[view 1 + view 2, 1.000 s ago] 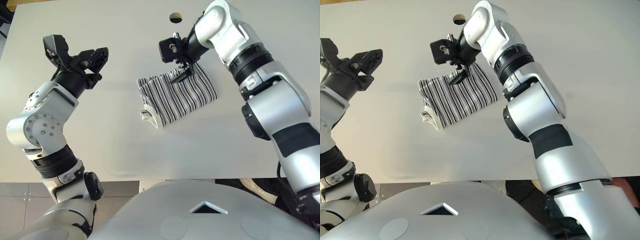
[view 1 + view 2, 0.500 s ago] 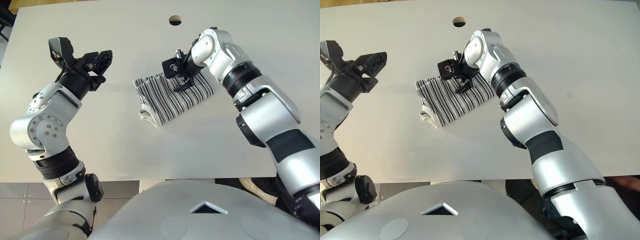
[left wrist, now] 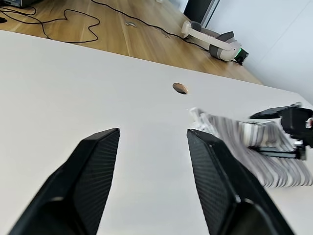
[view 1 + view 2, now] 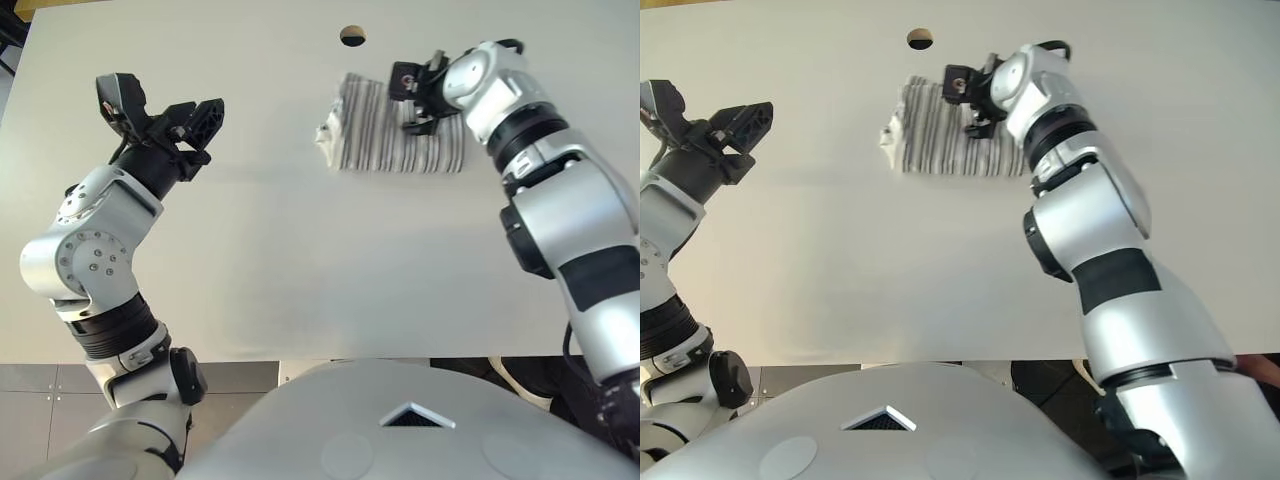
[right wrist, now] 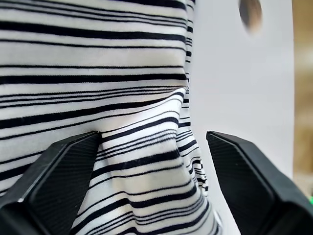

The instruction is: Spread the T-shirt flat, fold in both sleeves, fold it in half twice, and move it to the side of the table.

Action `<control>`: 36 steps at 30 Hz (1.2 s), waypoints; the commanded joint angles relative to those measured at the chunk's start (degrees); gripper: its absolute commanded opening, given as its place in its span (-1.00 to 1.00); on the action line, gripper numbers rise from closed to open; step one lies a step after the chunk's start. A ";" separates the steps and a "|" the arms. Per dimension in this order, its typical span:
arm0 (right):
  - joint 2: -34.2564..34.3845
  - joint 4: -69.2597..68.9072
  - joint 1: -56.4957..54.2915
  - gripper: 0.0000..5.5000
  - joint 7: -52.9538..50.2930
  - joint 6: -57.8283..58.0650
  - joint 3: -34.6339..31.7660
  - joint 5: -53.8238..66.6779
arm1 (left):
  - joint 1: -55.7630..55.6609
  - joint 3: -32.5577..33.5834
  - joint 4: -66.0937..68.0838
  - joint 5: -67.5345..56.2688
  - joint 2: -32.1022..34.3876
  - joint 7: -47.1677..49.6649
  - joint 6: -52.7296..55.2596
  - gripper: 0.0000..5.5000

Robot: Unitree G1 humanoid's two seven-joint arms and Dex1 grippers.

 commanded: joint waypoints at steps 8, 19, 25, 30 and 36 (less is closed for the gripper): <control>-17.53 0.80 10.05 0.45 -9.75 -11.48 7.17 -11.21 | -0.39 -0.01 0.53 0.54 1.52 -0.66 -1.87 -0.07; -23.31 1.64 6.86 0.45 -42.42 -20.58 25.82 -34.91 | 0.55 -0.81 -0.32 1.08 2.02 -1.10 -3.13 -0.07; -23.32 1.71 5.12 0.45 -40.92 -21.99 17.04 -26.73 | 0.79 -2.73 0.25 2.58 2.66 -2.29 -5.23 -0.07; -18.02 -0.50 -4.90 0.45 -33.79 -25.29 -4.18 -5.26 | -0.23 -2.57 -1.36 3.82 0.84 -1.19 -9.49 -0.07; -9.20 -9.69 -0.83 0.45 -16.94 -35.50 -16.57 12.98 | 1.13 -6.97 -3.55 10.56 -1.44 1.00 -18.09 -0.07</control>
